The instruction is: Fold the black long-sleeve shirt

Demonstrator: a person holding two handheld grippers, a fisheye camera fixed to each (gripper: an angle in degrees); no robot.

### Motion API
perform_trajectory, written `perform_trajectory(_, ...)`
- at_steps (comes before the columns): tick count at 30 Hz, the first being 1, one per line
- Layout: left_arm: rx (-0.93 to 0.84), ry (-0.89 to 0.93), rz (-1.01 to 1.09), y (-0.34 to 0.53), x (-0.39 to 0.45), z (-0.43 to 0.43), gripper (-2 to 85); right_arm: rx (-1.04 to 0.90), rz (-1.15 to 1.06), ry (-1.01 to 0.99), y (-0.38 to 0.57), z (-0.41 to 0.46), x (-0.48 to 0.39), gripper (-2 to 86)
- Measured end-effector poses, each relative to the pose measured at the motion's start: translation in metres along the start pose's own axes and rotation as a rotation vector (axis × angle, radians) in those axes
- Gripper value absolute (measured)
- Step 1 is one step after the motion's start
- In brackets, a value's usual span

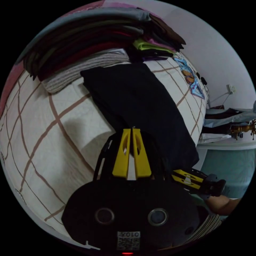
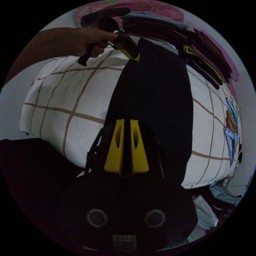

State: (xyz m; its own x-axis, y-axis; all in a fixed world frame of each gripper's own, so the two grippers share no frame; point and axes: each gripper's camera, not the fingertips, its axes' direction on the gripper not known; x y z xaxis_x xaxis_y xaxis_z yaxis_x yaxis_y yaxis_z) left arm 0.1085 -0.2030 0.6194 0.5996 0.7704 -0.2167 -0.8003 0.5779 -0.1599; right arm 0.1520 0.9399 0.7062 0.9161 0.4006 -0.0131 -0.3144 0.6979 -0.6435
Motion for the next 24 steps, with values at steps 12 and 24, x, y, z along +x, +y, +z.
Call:
perform_trajectory(12, -0.011, -0.131, 0.309, 0.104, 0.134, 0.041, 0.0, -0.031, 0.011, -0.115, 0.077, 0.031, 0.028, 3.1)
perform_trajectory(24, 0.263, -0.224, 0.542, 0.250, 0.181, -0.032, 6.6, 0.105, 0.123, -0.065, 0.205, -0.030, 0.145, 9.3)
